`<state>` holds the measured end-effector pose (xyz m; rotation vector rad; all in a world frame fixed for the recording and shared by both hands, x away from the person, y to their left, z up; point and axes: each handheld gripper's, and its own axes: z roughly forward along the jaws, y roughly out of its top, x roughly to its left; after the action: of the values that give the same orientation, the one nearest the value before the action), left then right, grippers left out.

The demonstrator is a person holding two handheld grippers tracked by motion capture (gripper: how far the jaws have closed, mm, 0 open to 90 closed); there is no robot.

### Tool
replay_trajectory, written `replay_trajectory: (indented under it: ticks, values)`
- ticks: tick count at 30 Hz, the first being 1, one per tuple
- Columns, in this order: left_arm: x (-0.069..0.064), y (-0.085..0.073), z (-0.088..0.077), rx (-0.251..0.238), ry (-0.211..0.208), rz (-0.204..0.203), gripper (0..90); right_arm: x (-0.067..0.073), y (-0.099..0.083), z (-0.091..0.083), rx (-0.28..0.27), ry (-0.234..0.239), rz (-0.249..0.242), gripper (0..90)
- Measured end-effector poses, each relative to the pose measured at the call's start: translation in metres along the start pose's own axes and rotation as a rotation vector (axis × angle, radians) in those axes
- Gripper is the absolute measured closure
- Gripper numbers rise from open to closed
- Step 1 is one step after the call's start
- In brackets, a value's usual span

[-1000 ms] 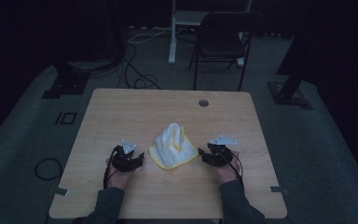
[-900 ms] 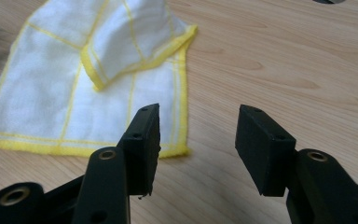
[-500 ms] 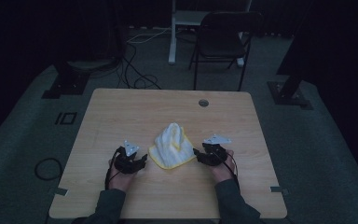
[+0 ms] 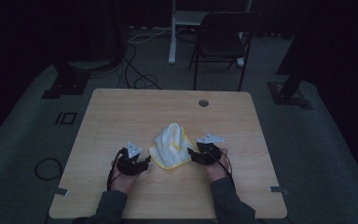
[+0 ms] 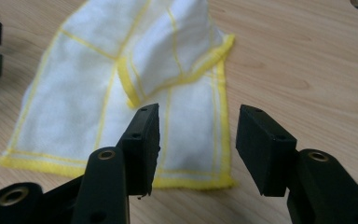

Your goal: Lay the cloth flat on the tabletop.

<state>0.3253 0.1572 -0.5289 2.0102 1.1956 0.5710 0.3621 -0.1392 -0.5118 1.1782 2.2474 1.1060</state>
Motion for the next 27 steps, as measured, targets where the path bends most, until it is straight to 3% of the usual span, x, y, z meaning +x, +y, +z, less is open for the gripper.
replay_trajectory:
  ticks: [9, 20, 27]
  values:
    - [-0.010, 0.002, -0.003, -0.007, -0.013, 0.026, 46.3, 0.007, 0.007, 0.009, -0.016, 0.013, -0.003, 49.9]
    - [-0.024, 0.006, -0.006, -0.026, -0.041, 0.056, 46.2, 0.020, 0.015, 0.023, 0.002, 0.034, -0.031, 50.1]
    - [-0.035, 0.015, -0.011, -0.045, -0.100, 0.059, 49.2, 0.024, 0.016, 0.035, 0.042, 0.039, -0.061, 56.7]
